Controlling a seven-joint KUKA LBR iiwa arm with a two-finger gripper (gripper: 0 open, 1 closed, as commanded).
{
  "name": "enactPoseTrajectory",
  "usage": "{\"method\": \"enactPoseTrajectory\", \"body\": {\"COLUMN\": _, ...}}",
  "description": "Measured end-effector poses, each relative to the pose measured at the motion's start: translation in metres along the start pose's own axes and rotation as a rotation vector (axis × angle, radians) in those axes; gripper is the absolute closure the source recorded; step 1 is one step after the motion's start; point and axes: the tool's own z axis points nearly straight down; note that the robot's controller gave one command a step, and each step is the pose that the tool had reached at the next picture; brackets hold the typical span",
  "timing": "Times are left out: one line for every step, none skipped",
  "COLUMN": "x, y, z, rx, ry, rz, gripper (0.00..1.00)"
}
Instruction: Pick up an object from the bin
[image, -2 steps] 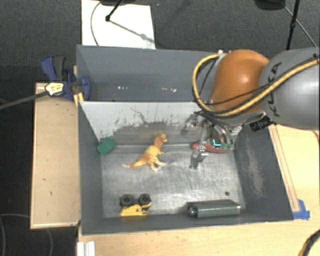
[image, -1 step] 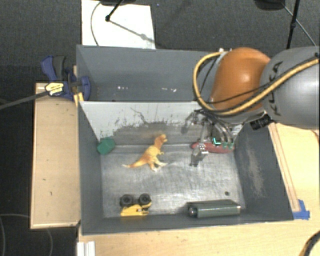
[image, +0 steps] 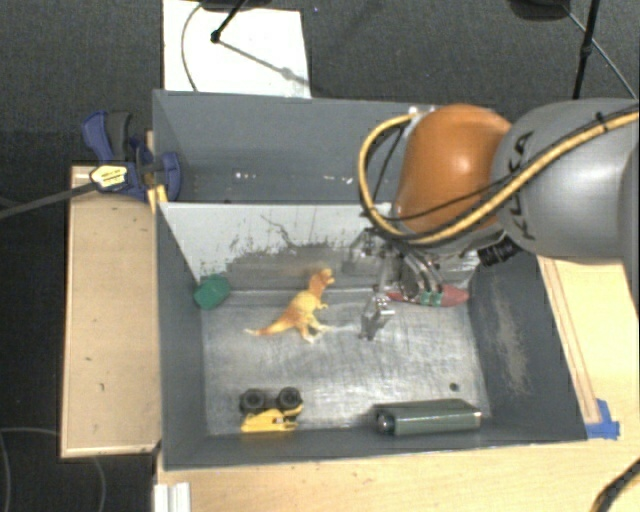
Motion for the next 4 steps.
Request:
{"method": "enactPoseTrajectory", "body": {"x": -0.001, "y": 0.009, "z": 0.01, "rx": -0.002, "ry": 0.002, "rz": -0.116, "gripper": 0.0}}
{"method": "enactPoseTrajectory", "body": {"x": 0.003, "y": 0.011, "z": 0.042, "rx": -0.001, "ry": -0.002, "rz": -0.053, "gripper": 0.0}}
{"method": "enactPoseTrajectory", "body": {"x": 0.0, "y": 0.015, "z": 0.058, "rx": -0.001, "ry": 0.002, "rz": 0.193, "gripper": 0.0}}
{"method": "enactPoseTrajectory", "body": {"x": -0.011, "y": 0.031, "z": 0.098, "rx": -0.001, "ry": -0.005, "rz": 0.05, "gripper": 1.0}}
